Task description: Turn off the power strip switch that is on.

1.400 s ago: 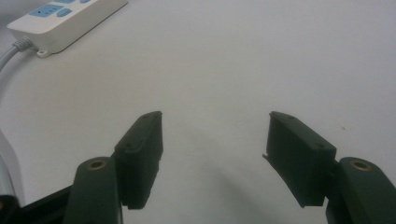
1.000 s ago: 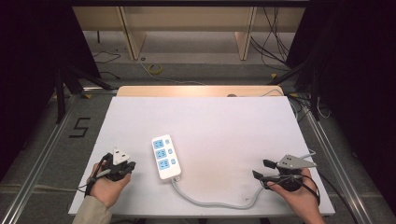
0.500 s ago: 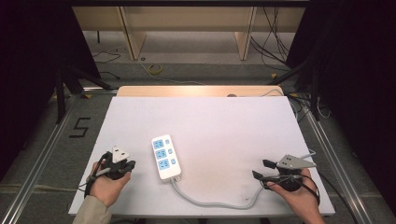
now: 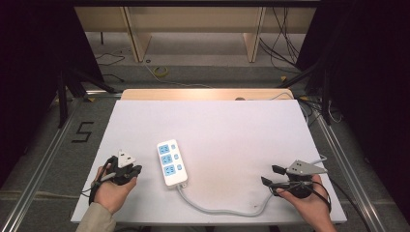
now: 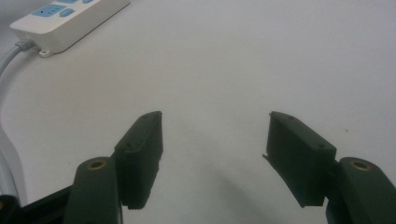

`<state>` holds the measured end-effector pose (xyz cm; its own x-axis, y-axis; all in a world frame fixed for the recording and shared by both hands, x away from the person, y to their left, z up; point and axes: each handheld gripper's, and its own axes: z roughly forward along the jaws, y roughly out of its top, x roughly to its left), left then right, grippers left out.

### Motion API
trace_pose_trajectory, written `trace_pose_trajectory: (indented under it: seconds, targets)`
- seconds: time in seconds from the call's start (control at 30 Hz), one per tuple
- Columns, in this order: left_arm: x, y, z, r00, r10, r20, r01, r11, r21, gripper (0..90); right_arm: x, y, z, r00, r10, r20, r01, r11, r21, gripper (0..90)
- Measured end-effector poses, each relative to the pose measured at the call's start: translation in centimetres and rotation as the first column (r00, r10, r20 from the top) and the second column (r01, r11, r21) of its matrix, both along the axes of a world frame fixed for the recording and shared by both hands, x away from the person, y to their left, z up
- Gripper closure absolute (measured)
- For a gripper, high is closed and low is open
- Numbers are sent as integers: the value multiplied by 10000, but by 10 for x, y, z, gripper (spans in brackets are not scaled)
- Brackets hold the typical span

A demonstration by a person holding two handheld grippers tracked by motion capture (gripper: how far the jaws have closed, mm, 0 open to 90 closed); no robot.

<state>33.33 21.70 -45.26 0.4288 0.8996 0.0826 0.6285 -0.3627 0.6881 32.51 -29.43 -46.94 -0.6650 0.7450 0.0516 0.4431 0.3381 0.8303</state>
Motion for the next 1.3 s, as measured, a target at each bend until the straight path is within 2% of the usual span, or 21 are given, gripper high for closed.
trace_pose_trajectory:
  seconds: [1.3]
  targets:
    - [7, -15, 11, 9999, -103, -60, 102, 9999, -67, 898, 0, 1, 0, 10000, 40, 7, -40, 10000, -36, 371]
